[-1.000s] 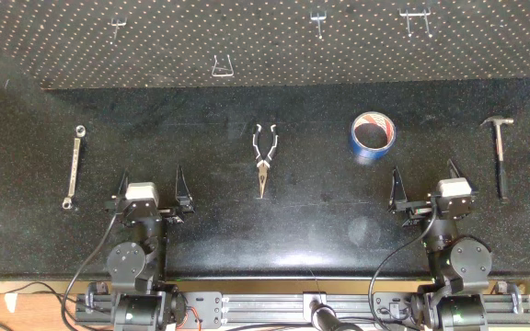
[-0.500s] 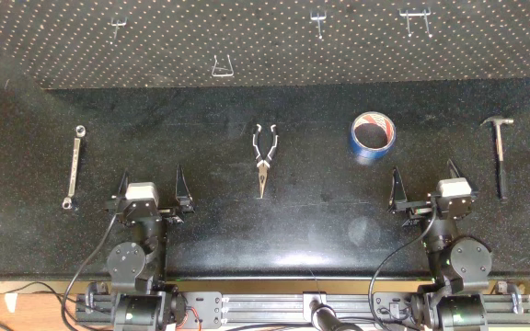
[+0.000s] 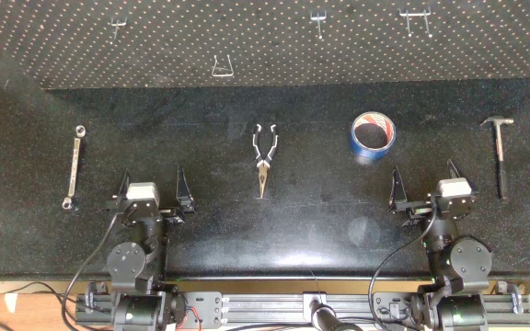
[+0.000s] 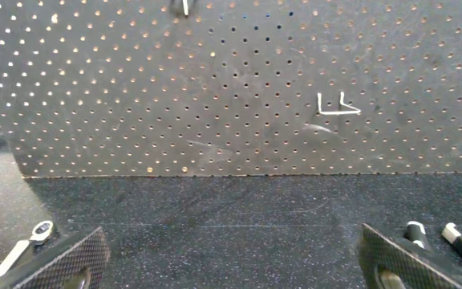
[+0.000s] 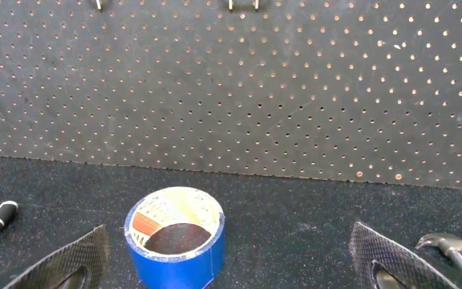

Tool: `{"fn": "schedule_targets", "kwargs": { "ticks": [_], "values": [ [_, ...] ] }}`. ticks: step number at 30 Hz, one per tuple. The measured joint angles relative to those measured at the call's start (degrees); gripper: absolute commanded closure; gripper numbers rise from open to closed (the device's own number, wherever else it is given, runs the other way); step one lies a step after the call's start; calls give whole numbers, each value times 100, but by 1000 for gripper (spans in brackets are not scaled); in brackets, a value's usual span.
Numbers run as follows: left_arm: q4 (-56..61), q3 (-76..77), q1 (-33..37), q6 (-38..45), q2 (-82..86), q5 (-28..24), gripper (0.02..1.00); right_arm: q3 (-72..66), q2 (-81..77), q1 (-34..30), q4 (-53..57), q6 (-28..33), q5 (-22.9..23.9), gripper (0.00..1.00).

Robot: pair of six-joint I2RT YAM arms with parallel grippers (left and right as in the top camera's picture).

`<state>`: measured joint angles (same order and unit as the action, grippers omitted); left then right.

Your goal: Place Tools Onto Pegboard

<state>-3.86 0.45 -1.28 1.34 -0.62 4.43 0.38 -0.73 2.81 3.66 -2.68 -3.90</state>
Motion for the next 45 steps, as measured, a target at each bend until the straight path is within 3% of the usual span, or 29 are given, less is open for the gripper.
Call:
{"fn": "schedule_targets", "kwargs": {
  "ticks": [1, 2, 3, 7, 9, 11, 12, 14, 19, 21, 25, 40, 41, 42, 43, 44, 45],
  "values": [
    [2, 0, 0, 195, -68, -109, 25, 0, 0, 0, 0, 0, 0, 25],
    [20, 0, 0, 1005, -177, -271, 25, 0, 0, 0, 0, 0, 0, 25],
    [9, 125, 2, 1558, -404, -118, 25, 0, 0, 0, 0, 0, 0, 25],
    [-3145, 3322, 374, 1421, -2409, 339, 25, 0, 4, 0, -2, 0, 39, 23],
    [-4334, 4927, 1532, 1351, -3746, 157, 23, 0, 4, 0, 2, 2, 63, 25],
    [-5759, 6701, 3853, 1849, -5370, -699, 23, 0, 4, 9, 4, 2, 85, 25],
    [-6328, 7287, 4673, 2190, -6094, -997, 23, 0, 7, 17, 4, 2, 83, 25],
    [-7333, 8013, 5462, 2675, -7628, -1217, 25, 0, 9, 17, 2, 2, 83, 25],
    [-6548, 8183, 5036, 2990, -10065, -1193, 23, 0, 4, 17, 2, 2, 83, 25],
    [-5560, 8223, 4352, 2924, -10631, -393, 23, 4, 7, 17, 9, 2, 83, 25],
    [-4760, 8220, 3982, 2839, -11003, -15, 20, 4, 0, 17, 11, 2, 83, 25],
    [-4966, 8231, 3980, 3250, -11610, -638, 20, 4, 0, 17, 11, 2, 83, 25],
    [-4966, 8231, 3980, 3252, -11613, -643, 161, 4, 0, 17, 11, 2, 83, 25],
    [-4966, 8231, 3980, 3257, -11613, -643, 461, 4, 0, 17, 11, 2, 83, 25],
    [-4966, 8231, 3980, 3298, -11613, -645, 844, 4, 0, 17, 11, 0, 83, 27],
    [-4968, 8231, 3980, 3333, -11613, -645, 989, 4, 0, 17, 11, 2, 83, 25],
    [-4964, 8231, 3980, 3327, -11613, -643, 991, 4, 0, 17, 11, 2, 83, 25]
  ]
}}
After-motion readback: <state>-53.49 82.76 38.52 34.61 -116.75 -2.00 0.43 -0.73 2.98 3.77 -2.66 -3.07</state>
